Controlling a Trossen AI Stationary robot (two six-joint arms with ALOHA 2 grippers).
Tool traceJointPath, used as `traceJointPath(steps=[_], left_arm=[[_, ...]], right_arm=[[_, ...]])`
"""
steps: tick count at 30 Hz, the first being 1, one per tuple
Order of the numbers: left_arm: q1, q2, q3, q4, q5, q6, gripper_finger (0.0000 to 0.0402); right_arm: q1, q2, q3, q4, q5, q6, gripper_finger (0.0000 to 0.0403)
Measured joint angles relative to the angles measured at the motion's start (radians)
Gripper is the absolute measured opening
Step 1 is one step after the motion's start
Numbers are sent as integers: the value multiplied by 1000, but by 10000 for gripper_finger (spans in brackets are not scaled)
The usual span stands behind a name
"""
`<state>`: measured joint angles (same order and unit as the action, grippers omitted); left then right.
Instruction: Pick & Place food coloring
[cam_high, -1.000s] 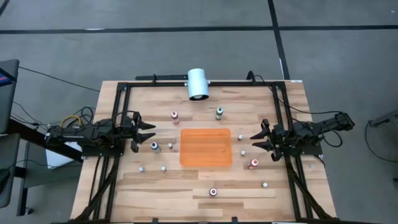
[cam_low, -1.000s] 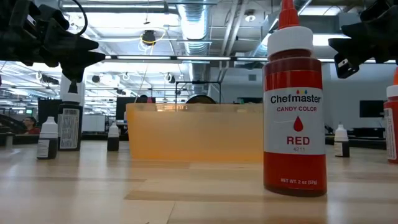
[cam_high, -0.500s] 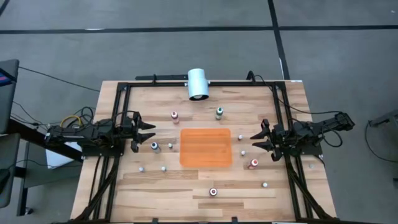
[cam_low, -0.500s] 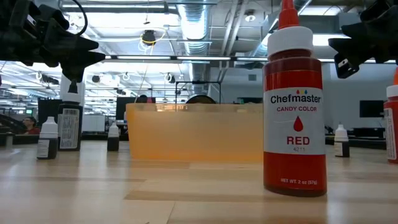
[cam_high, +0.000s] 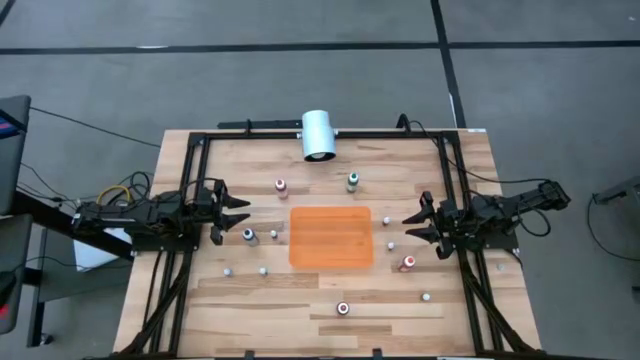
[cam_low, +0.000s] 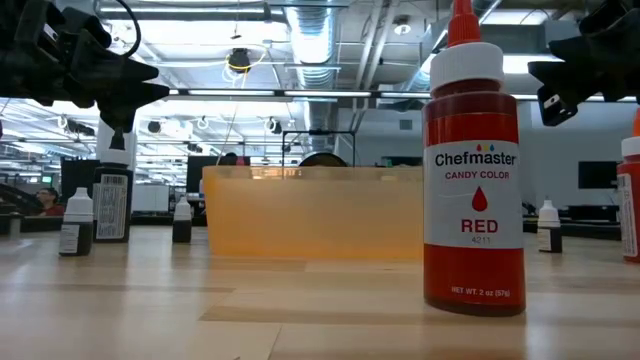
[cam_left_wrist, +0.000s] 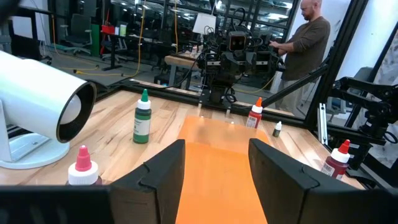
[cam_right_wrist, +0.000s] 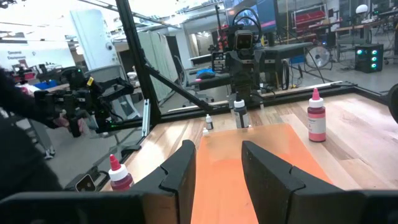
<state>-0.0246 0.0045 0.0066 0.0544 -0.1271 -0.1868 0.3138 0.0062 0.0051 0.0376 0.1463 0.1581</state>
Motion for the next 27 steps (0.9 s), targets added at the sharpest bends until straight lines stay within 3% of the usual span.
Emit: traceJointPath(steps=[15, 27], left_arm=[[0, 0, 0, 0, 0, 0, 169], [0, 0, 0, 1, -12, 3, 169]], right_arm=[[-6, 0, 0, 12, 43, -6, 121], [-15, 0, 11, 146, 40, 0, 121]])
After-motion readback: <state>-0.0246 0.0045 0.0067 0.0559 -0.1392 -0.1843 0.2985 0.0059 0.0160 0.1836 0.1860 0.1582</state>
